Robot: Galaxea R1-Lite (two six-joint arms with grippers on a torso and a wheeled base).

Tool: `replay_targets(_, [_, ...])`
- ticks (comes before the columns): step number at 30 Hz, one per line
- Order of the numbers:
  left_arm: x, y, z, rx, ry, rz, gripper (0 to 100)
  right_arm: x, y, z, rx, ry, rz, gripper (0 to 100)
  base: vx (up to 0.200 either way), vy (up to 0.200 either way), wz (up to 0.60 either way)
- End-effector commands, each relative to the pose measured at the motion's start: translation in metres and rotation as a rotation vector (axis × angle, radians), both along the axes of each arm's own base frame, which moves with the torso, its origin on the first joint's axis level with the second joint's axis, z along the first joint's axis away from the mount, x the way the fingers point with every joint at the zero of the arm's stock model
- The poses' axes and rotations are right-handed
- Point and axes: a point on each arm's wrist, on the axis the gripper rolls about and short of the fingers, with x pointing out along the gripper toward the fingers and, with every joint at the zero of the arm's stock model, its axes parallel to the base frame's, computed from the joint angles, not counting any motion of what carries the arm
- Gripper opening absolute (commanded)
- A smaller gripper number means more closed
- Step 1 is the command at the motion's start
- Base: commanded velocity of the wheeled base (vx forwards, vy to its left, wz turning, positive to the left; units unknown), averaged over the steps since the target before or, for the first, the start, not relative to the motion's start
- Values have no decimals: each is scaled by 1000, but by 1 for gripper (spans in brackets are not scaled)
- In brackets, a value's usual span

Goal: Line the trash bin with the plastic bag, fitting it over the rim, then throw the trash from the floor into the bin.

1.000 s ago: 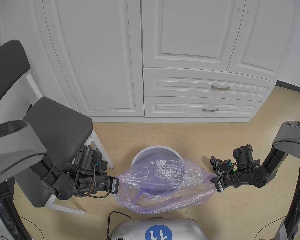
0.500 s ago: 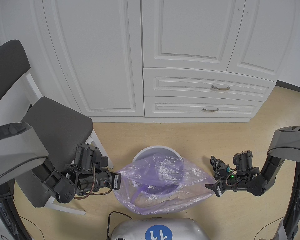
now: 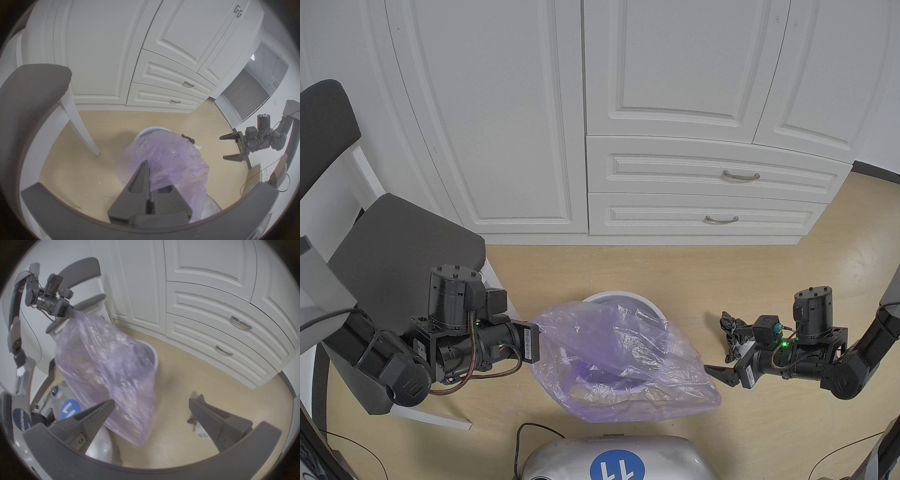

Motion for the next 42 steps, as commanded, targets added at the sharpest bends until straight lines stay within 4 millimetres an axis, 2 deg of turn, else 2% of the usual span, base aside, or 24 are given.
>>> replay_targets(1, [-7, -6, 9, -31, -19, -19, 0, -20, 37, 14, 85, -5, 92, 100, 0, 0, 0])
replay_targets(2, [-6, -7, 10, -34, -21, -18, 0, -21, 56, 14, 113, 2, 101, 100, 0, 0, 0])
replay_targets(5, [-6, -7, 10, -34, -21, -18, 0, -18, 89, 4, 121, 9, 80, 100, 0, 0, 0])
replay_targets(6, [-6, -7, 10, -34, -21, -18, 0, -18, 92, 2, 120, 9, 79, 100, 0, 0, 0])
replay_targets(7, [-6, -7, 9, -33, -20, -18, 0, -18, 108, -9, 121, 8, 59, 100, 0, 0, 0])
replay_targets(10, [-6, -7, 9, -33, -20, -18, 0, -15, 125, -34, 132, 1, 10, 100, 0, 0, 0])
replay_targets(11, [-6, -7, 9, -33, -20, -18, 0, -15, 125, -34, 132, 1, 10, 100, 0, 0, 0])
replay_targets(13, [-6, -7, 8, -31, -17, -18, 0, -10, 134, -49, 145, -42, -20, 100, 0, 0, 0])
replay_targets(17, [-5, -7, 8, -31, -17, -18, 0, -10, 144, -54, 148, -59, -25, 100, 0, 0, 0])
replay_targets(20, [-6, -7, 9, -32, -18, -19, 0, -13, 161, -64, 124, -92, -69, 100, 0, 0, 0])
replay_targets(31, [-5, -8, 8, -33, -16, -19, 0, -23, 168, -65, 98, -102, -75, 100, 0, 0, 0])
replay_targets(36, [-6, -9, 8, -34, -15, -24, 0, -9, 180, -89, 47, -153, -195, 100, 0, 0, 0])
replay_targets(42, [-7, -11, 8, -23, -25, -5, 0, 0, 184, -95, 44, -175, -238, 100, 0, 0, 0])
